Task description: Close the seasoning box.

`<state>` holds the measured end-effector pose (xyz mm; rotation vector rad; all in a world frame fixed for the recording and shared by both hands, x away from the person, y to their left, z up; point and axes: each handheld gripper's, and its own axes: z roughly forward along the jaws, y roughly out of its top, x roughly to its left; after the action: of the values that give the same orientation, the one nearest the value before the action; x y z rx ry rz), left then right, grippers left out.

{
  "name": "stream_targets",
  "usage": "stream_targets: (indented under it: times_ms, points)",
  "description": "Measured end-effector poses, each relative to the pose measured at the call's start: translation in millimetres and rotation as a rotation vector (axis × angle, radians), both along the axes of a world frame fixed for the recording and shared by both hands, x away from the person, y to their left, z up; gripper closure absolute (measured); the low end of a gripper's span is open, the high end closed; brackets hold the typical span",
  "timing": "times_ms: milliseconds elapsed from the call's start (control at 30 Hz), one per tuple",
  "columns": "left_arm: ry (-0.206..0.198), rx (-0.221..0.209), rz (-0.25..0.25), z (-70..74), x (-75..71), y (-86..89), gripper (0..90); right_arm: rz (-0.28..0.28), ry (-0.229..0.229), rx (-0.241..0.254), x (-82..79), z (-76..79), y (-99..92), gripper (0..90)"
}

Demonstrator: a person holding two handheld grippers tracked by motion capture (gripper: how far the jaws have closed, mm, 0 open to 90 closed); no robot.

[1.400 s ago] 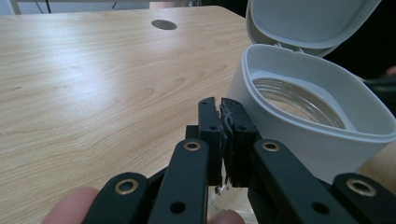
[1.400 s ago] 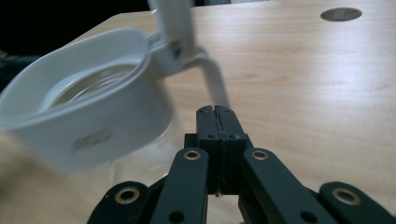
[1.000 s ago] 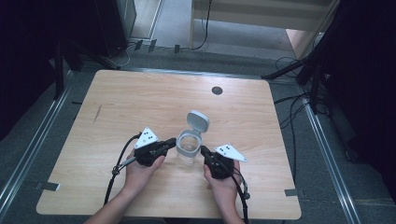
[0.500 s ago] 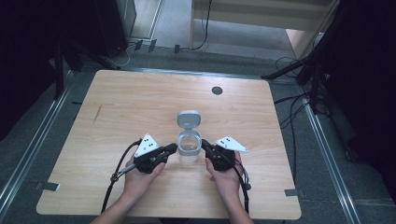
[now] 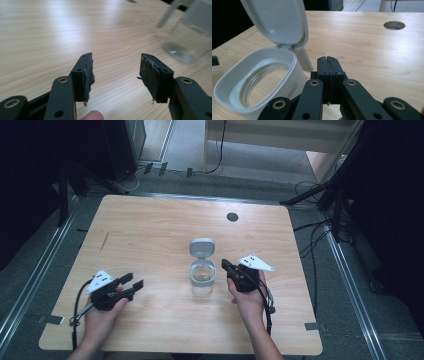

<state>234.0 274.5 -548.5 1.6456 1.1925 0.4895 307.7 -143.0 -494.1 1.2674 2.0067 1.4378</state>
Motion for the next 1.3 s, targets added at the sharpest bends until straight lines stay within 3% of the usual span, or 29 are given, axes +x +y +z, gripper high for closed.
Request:
stream_targets:
  times_ms: [67,133,233,300,367,533,567,700,967,1133,1300]
  points:
    - [-0.002,-0.014,0.048,-0.8,-6.2,18.3,43.2,0.000,-0.010,0.002,5.7,6.1,-0.4,90.0]
    - [-0.018,0.004,0.090,0.6,-11.5,32.5,42.3,0.006,-0.015,0.004,13.1,14.2,1.1,90.0]
    - [-0.022,0.009,0.121,0.2,-15.6,47.9,41.7,0.015,-0.013,0.003,18.6,19.0,2.8,90.0]
    - [-0.016,-0.016,0.136,-2.6,-15.0,52.3,41.2,0.022,-0.009,0.002,24.2,23.3,3.7,90.0]
    - [-0.016,-0.029,0.146,-3.4,-13.0,52.3,39.9,0.028,-0.002,0.003,30.7,27.2,4.9,90.0]
    - [-0.011,0.005,0.183,-3.0,-12.3,49.8,30.3,0.025,-0.012,-0.006,44.6,36.3,9.9,90.0]
    - [0.003,0.006,0.199,-3.1,-11.5,50.7,24.2,0.020,-0.014,0.013,48.1,39.6,10.8,90.0]
    - [0.020,0.001,0.210,-3.1,-10.3,51.9,20.0,0.027,-0.012,0.036,53.2,46.1,13.5,90.0]
    - [0.024,0.020,0.206,-3.2,-9.7,50.1,20.4,0.069,-0.022,0.077,57.0,57.1,17.5,90.0]
    - [0.027,0.020,0.207,-3.3,-9.4,49.8,21.5,0.120,-0.056,0.078,50.6,61.6,21.4,90.0]
    - [0.028,0.025,0.208,-3.2,-9.4,49.4,21.8,0.146,-0.063,0.072,40.7,63.8,20.3,90.0]
